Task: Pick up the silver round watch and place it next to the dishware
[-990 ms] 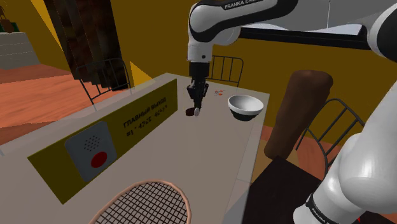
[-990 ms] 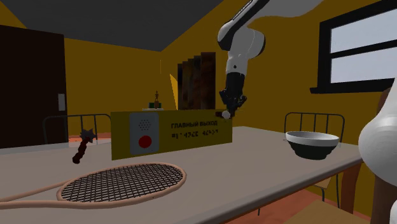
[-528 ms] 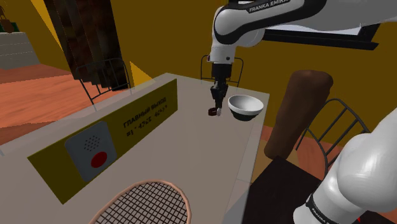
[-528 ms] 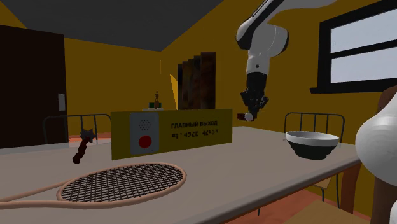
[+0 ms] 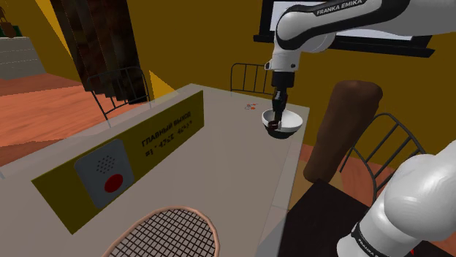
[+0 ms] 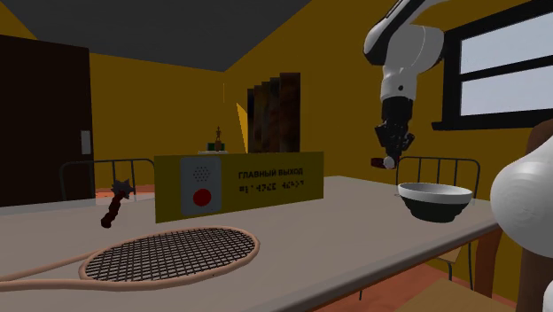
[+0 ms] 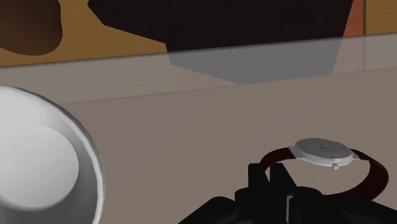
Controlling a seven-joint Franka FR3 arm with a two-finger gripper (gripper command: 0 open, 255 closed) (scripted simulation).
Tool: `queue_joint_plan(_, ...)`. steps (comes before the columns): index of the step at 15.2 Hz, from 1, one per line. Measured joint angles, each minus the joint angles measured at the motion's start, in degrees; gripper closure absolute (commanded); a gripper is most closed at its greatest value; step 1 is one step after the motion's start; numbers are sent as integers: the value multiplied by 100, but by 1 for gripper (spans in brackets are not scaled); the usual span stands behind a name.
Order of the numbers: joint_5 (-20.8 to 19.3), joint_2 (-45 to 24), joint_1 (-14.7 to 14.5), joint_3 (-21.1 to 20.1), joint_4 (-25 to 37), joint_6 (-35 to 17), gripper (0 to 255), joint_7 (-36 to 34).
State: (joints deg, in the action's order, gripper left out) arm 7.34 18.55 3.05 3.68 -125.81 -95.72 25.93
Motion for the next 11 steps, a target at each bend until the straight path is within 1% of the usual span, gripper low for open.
queue_joint_plan(2,-35,99,37,48,-171,-60,255,81)
queue_joint_plan(11,-35,-9,57,82,-744,-726,255,220)
